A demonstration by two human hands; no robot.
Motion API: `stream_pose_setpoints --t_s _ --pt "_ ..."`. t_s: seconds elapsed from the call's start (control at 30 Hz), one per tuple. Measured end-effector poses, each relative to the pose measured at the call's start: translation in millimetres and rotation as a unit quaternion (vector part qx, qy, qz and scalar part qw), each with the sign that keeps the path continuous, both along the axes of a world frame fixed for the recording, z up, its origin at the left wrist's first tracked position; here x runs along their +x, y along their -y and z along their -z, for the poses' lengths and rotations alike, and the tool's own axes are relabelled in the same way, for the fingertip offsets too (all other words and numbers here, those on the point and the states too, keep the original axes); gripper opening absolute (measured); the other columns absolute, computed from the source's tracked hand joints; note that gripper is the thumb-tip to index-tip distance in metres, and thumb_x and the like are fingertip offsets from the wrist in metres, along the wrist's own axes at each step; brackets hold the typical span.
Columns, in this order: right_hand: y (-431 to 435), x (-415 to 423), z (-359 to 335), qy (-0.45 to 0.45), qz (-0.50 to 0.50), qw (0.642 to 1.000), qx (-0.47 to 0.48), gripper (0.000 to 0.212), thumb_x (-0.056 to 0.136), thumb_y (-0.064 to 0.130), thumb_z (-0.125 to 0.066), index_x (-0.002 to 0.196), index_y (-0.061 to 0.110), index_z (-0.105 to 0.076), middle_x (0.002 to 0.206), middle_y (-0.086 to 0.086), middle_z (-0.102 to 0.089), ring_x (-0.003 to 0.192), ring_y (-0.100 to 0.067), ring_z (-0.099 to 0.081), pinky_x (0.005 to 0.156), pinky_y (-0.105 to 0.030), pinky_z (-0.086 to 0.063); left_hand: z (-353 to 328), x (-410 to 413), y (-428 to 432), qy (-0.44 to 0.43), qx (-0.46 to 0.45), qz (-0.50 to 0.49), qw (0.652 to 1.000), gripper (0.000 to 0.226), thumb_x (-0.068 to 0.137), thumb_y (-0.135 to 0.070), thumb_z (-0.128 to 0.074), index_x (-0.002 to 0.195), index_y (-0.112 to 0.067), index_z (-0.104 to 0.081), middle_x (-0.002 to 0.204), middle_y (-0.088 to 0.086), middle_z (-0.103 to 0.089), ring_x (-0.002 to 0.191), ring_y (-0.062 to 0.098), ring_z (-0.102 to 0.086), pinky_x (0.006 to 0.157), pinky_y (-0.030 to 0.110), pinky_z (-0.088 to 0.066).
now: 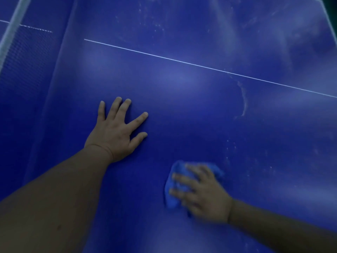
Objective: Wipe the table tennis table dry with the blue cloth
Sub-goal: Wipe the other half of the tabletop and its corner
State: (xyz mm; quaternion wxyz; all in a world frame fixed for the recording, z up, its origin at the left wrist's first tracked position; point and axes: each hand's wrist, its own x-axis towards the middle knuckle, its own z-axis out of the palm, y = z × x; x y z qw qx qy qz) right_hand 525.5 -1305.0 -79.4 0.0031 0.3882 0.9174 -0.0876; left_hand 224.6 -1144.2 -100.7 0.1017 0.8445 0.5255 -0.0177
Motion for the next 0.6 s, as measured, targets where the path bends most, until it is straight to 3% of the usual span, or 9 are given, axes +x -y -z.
stream_pose_setpoints --t_s 0.07,0.13,0.2,0.3,0.37,0.43,0.5,0.6 --pt "19.5 0.0 -1.3 0.007 -0.052 0.998 -0.024 0.04 0.102 0.047 -0.043 0.141 0.043 -0.052 0.155 0.009 -0.043 0.14 -0.033 -0.04 0.108 -0.053 -0.032 -1.2 1.3 0.2 0.0 -0.002 0.001 1.0 0.07 0.092 -0.072 -0.009 0.155 -0.044 -0.022 0.164 0.015 -0.012 0.153 0.034 0.0 0.119 0.063 0.003" --pt "-23.5 10.4 7.6 0.003 -0.033 0.999 0.021 0.039 0.102 0.044 -0.044 0.139 0.039 -0.052 0.152 0.003 -0.048 0.133 -0.038 -0.047 0.104 -0.053 -0.036 -2.5 2.2 0.2 -0.007 -0.007 -0.001 1.0 0.071 0.092 -0.072 -0.007 0.155 -0.045 -0.02 0.165 0.014 -0.01 0.153 0.034 0.003 0.119 0.063 0.005" --pt "-94.7 25.4 19.1 -0.009 0.129 0.987 0.09 0.035 0.103 0.042 -0.042 0.136 0.036 -0.053 0.147 -0.005 -0.054 0.121 -0.043 -0.055 0.097 -0.054 -0.043 -3.1 2.0 0.3 -0.005 -0.012 -0.004 1.0 0.071 0.091 -0.072 -0.007 0.156 -0.045 -0.018 0.166 0.013 -0.007 0.153 0.032 0.005 0.12 0.061 0.007" --pt "-188.6 35.8 11.2 -0.012 0.417 0.903 0.098 0.046 0.101 0.051 -0.034 0.142 0.04 -0.052 0.156 0.001 -0.043 0.135 -0.04 -0.041 0.107 -0.054 -0.036 -4.1 1.4 -0.9 0.006 -0.007 -0.006 1.0 0.07 0.092 -0.069 -0.009 0.156 -0.043 -0.019 0.165 0.013 -0.008 0.153 0.031 0.005 0.12 0.06 0.007" --pt "-208.6 24.7 8.7 0.0 0.471 0.88 0.062 0.047 0.102 0.051 -0.032 0.146 0.043 -0.045 0.161 0.007 -0.033 0.143 -0.036 -0.028 0.112 -0.051 -0.026 -4.1 -0.2 -0.6 0.014 -0.007 -0.005 1.0 0.07 0.091 -0.067 -0.011 0.156 -0.043 -0.021 0.165 0.013 -0.009 0.153 0.032 0.003 0.12 0.061 0.007" --pt "-191.4 -2.8 9.5 0.018 0.393 0.916 0.078 0.05 0.098 0.05 -0.031 0.142 0.04 -0.053 0.156 0.002 -0.043 0.135 -0.043 -0.039 0.106 -0.054 -0.034 -3.7 -1.8 -1.6 0.008 -0.013 0.0 1.0 0.071 0.089 -0.067 -0.014 0.156 -0.044 -0.019 0.165 0.013 -0.006 0.153 0.031 0.005 0.12 0.06 0.008" --pt "-131.2 -37.3 14.0 -0.015 0.254 0.962 0.098 0.042 0.095 0.044 -0.042 0.132 0.035 -0.061 0.146 -0.005 -0.055 0.121 -0.046 -0.052 0.095 -0.057 -0.042 -4.9 -3.3 -2.6 0.002 -0.022 0.008 1.0 0.071 0.088 -0.067 -0.016 0.156 -0.045 -0.016 0.165 0.012 -0.002 0.152 0.03 0.007 0.12 0.059 0.01" --pt "9.7 -88.5 7.5 -0.033 0.042 0.999 0.007 0.039 0.099 0.042 -0.048 0.137 0.037 -0.057 0.154 0.001 -0.046 0.136 -0.04 -0.042 0.104 -0.056 -0.032 -8.5 -4.9 -4.4 -0.022 -0.057 0.013 0.998 0.064 0.098 -0.063 -0.022 0.158 -0.045 -0.007 0.166 0.01 0.008 0.152 0.028 0.017 0.119 0.057 0.015"
